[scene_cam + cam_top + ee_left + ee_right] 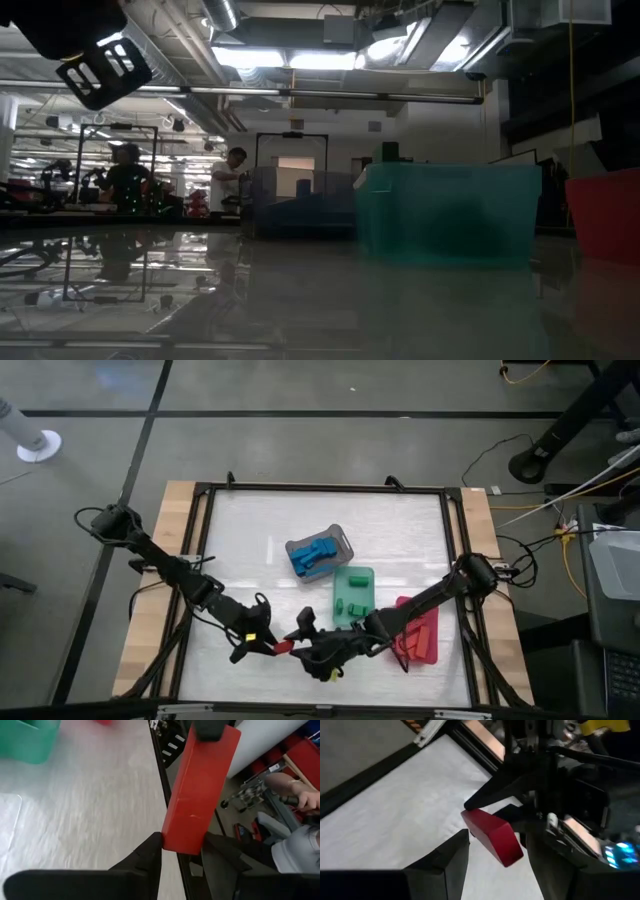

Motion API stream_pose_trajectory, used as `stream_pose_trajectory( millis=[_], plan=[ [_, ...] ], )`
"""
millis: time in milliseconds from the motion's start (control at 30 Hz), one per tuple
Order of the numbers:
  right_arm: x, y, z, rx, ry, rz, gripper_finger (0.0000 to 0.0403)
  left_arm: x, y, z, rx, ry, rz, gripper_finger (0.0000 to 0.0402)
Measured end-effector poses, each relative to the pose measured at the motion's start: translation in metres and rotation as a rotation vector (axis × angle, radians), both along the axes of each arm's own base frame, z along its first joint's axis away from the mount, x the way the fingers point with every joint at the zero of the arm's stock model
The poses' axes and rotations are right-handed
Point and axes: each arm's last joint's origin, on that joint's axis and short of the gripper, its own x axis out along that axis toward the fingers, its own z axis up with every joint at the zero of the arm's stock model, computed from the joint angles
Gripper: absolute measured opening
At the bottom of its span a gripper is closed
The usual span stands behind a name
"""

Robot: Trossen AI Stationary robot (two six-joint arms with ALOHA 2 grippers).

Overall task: Sort blocks
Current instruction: Put the red block into the pink bin

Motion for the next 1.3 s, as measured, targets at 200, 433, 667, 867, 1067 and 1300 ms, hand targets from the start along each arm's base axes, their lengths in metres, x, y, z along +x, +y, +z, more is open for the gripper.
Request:
stream_pose_trajectory(
  millis=[200,433,667,867,1067,1300],
  plan=[
    [0.0070,-0.0060,0.0044,0.067,-0.031,0.069,0.0198,0.0005,0.0007,0.0000,-0.001,0.000,0.002,0.0110],
    [0.0072,-0.0096,0.0016,0.061,0.001,0.067,0.0198,0.0004,0.0007,0.0000,0.004,-0.002,0.000,0.0111],
    [0.0068,-0.0092,0.0012,0.060,0.005,0.068,0.0198,0.0005,0.0007,0.0001,0.004,-0.004,0.000,0.0111],
    [0.0066,-0.0093,0.0009,0.055,0.007,0.061,0.0166,0.0004,0.0006,0.0001,0.003,-0.004,0.000,0.0111],
    [0.0054,-0.0079,-0.0001,0.053,0.018,0.070,0.0086,0.0001,0.0002,0.0004,0.000,-0.003,-0.010,0.0111],
    [0.0052,-0.0078,-0.0002,0.081,0.023,0.064,0.0056,-0.0002,-0.0001,0.0003,0.037,-0.025,-0.029,0.0111]
  ],
)
